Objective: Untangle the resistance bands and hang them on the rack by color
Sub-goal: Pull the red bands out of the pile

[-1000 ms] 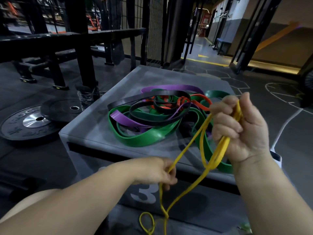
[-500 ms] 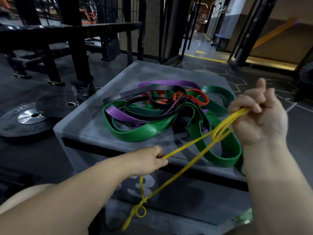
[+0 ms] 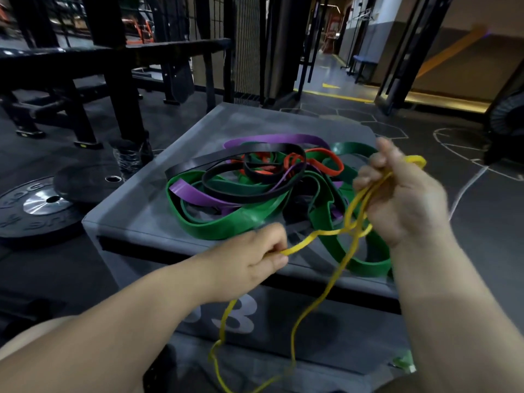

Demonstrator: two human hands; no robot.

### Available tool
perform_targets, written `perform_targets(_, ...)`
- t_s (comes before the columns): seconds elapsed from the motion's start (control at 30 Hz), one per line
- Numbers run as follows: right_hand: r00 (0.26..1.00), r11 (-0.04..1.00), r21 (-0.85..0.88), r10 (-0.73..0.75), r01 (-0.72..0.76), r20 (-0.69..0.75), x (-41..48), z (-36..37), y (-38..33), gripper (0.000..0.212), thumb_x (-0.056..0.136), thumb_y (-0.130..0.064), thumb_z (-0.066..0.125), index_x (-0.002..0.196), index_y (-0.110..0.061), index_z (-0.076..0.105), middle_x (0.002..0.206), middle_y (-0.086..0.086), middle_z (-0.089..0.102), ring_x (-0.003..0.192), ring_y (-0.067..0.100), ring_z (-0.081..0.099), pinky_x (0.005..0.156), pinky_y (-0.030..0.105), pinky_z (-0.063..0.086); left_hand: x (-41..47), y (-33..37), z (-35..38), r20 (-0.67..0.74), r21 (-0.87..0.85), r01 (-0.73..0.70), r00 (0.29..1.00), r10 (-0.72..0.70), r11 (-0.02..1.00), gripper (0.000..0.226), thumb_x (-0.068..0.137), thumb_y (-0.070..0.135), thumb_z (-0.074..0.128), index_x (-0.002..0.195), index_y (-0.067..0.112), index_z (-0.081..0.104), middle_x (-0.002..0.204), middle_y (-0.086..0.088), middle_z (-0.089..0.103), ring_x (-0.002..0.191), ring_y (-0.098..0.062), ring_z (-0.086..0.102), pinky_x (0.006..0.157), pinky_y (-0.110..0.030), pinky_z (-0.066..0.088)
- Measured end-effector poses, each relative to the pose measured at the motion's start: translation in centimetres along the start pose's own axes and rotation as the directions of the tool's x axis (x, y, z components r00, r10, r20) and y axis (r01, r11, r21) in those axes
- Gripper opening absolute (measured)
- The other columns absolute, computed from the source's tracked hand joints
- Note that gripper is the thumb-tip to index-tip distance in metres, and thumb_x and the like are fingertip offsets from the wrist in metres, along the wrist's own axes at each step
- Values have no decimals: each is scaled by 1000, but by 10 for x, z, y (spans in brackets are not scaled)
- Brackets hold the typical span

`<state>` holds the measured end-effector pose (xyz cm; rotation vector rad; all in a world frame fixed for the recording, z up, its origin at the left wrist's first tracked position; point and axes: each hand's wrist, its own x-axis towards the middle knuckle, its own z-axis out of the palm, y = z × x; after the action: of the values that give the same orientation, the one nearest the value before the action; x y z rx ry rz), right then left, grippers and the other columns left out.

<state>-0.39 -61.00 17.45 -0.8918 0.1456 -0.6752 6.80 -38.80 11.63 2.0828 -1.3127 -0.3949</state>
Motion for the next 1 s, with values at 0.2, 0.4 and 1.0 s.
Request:
perform_targets(0.2,909,852,-485,344,-197,234,-25,32,47,26,103,-27,38,99,-9,57,60,6,54,51,17,54,47,26,48,-4,13,-18,-218,-8,-317,926,308,948,13,94,36,47,98,34,59,88,20,53,86,-1,52,76,-7,35)
perform_targets(0.4,657,743,-502,649,-442,384,-46,42,67,52,87,-58,40,76,-8,52,55,6,45,33,11,36,37,20,35,-8,7,-28,-493,-85,-273,848,198,958,13,87,33,63,99,36,61,85,16,59,83,-3,62,76,-11,43)
perform_targets(1.0,164,513,-456,775,-728,610,-31,21,76,47,88,-62,54,76,-16,53,43,-6,49,28,0,39,30,13,23,6,-9,-24,-263,-558,-92,962,-71,825,13,94,26,55,87,15,56,67,10,54,62,-3,49,59,-16,40)
